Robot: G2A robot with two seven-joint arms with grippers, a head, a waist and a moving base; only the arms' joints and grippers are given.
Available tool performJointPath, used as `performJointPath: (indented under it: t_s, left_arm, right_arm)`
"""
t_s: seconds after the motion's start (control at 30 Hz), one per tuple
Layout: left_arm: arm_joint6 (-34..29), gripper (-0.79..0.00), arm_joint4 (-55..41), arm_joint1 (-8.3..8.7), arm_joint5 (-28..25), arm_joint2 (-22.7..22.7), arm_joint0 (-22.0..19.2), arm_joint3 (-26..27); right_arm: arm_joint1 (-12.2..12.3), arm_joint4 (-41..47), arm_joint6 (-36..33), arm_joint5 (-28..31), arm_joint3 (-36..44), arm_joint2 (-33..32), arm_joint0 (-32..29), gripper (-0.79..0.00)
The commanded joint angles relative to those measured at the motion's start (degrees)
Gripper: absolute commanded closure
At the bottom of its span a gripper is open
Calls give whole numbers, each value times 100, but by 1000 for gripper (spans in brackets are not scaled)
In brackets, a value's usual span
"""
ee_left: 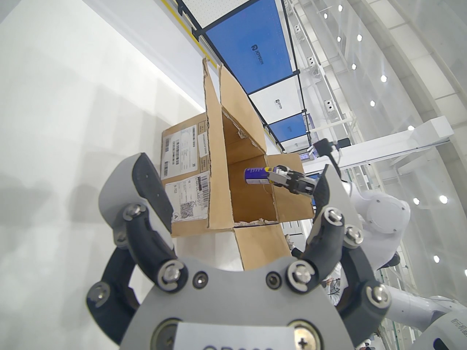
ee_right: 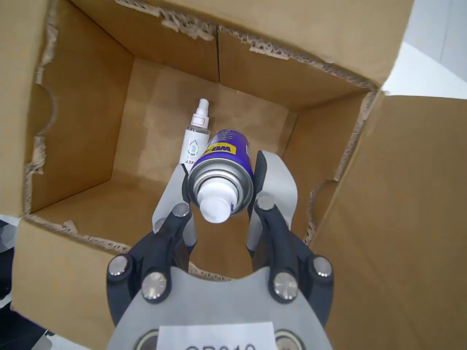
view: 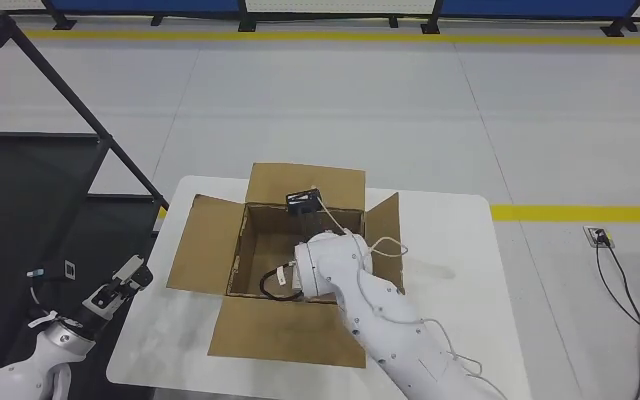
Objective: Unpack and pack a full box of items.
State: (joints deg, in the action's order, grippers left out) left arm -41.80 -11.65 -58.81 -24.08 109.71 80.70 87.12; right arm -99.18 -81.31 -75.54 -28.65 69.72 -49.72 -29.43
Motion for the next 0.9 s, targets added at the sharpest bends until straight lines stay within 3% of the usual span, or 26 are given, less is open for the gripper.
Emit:
performJointPath:
  t_s: [0.0, 0.23, 0.3, 0.5, 0.63, 0.73, 0.87]
  left_arm:
    - [0, -785, 0, 0, 0, 0, 0, 0]
    - [0, -785, 0, 0, 0, 0, 0, 0]
    - [0, -785, 0, 0, 0, 0, 0, 0]
    - [0, -785, 0, 0, 0, 0, 0, 0]
    - [0, -785, 0, 0, 0, 0, 0, 0]
    - [0, -785, 0, 0, 0, 0, 0, 0]
    - [0, -785, 0, 0, 0, 0, 0, 0]
  right_arm:
    - [-90, 239, 131, -57, -647, 48, 200, 0]
    - [-357, 775, 631, -39, -1931, 184, 606, 0]
    - [-408, 875, 731, -21, -2144, 185, 673, -200]
    - [-507, 1027, 934, 25, -2584, 146, 812, -382]
    - [-538, 1052, 961, 46, -2678, 101, 861, -708]
    - [-541, 1022, 976, 70, -2642, 58, 851, -785]
    - [-512, 953, 1006, 92, -2413, -42, 766, -785]
